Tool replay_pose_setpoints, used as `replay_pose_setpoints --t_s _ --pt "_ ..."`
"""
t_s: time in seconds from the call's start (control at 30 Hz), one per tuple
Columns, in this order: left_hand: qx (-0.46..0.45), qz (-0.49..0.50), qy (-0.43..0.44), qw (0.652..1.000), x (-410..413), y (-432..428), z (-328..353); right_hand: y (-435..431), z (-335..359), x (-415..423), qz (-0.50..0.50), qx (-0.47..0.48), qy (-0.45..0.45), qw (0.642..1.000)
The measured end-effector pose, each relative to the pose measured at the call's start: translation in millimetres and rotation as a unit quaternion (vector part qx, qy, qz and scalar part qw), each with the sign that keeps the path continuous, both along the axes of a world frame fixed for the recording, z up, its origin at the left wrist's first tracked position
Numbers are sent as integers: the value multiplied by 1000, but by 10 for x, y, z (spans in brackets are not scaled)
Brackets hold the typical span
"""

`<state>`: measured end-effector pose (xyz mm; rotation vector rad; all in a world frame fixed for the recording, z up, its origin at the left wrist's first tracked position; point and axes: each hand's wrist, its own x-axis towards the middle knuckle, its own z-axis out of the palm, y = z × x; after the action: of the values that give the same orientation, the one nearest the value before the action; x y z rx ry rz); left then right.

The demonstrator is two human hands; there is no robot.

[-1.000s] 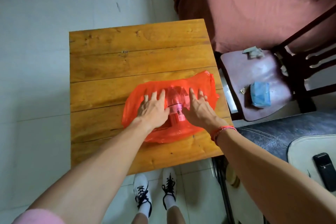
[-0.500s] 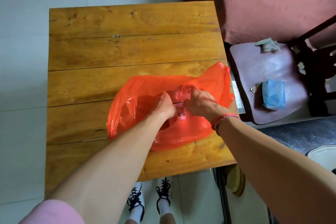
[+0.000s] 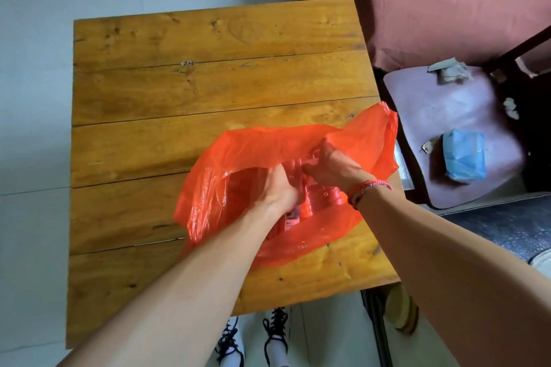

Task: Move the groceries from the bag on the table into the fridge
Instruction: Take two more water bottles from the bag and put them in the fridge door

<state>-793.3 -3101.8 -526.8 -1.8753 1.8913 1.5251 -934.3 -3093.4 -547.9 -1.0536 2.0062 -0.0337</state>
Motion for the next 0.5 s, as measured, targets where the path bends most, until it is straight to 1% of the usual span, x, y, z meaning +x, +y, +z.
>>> replay_pose_setpoints --t_s 0.1,0.17,0.3,0.33,0.4,0.43,0.5 --pt "-69 -40 -37 996 102 110 9 24 49 15 -22 -7 -13 1000" --pt "-110 -71 -30 991 164 164 53 42 60 25 -30 5 -2 1000" --pt "-173 -83 54 980 256 285 169 58 75 61 -23 16 19 999" --pt "-176 -86 64 979 276 313 179 63 83 74 -19 22 25 999" --pt "-147 -105 60 982 316 369 229 90 133 95 -2 28 43 999" --pt "-135 -126 47 982 336 395 250 113 176 114 11 25 46 999" --pt "-140 -172 17 975 387 457 298 175 249 139 33 19 47 998"
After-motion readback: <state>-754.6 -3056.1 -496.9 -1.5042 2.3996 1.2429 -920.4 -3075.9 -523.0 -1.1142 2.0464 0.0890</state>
